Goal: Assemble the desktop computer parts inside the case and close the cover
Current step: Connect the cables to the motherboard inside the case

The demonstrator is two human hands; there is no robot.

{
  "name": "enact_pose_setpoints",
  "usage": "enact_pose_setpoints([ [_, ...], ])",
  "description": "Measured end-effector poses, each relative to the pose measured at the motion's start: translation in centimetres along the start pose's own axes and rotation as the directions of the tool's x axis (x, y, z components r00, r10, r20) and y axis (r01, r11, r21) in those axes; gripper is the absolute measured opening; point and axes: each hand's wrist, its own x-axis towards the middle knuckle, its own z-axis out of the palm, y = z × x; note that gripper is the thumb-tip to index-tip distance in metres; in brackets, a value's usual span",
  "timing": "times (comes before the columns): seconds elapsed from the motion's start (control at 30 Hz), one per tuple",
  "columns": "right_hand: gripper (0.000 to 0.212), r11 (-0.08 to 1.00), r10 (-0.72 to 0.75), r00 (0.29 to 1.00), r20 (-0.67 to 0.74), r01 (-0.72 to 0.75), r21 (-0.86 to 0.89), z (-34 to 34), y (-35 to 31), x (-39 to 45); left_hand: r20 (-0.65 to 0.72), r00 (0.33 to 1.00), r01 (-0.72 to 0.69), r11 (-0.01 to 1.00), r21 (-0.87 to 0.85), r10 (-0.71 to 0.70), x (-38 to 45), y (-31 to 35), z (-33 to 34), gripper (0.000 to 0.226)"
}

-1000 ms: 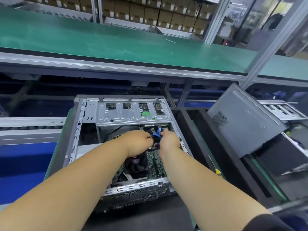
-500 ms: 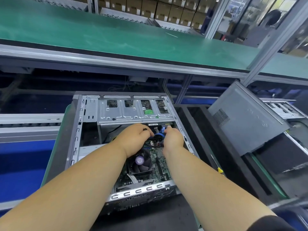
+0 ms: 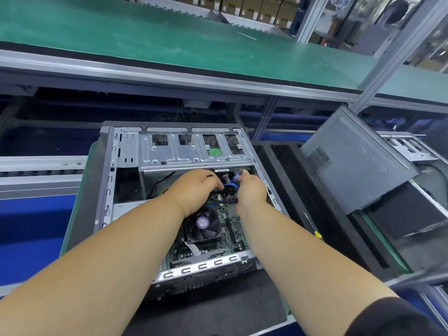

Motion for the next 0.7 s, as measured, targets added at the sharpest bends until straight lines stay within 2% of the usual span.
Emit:
enact_pose_setpoints([
  [0.33,0.036,0.996,0.038,0.999,0.038,-0.035,-0.08,0.2,-1.5,0.2,0.01,1.0,-0.016,1.0,-0.024,0.016,-0.2,0.0,0.2,0.031],
  [0.43,0.035,0.995,-0.006,1.0,0.028,0.009,-0.102,0.2,-0.9,0.1,-0.001,1.0,-0.012,1.0,0.0,0.012,-0.4,0.1,0.1,0.031],
  [0.57,0.036,0.997,-0.037,0.999,0.038,0.039,-0.07,0.0,-0.4,-0.1,-0.084,0.991,-0.086,0.974,0.207,0.105,-0.8,0.6,-0.1,0.032],
  [0.7,0.039,0.993,-0.026,0.993,0.111,0.038,-0.109,-0.6,-0.6,-0.3,-0.06,0.953,-0.242,0.865,0.439,0.297,-2.0,1.6,-0.6,0.023],
])
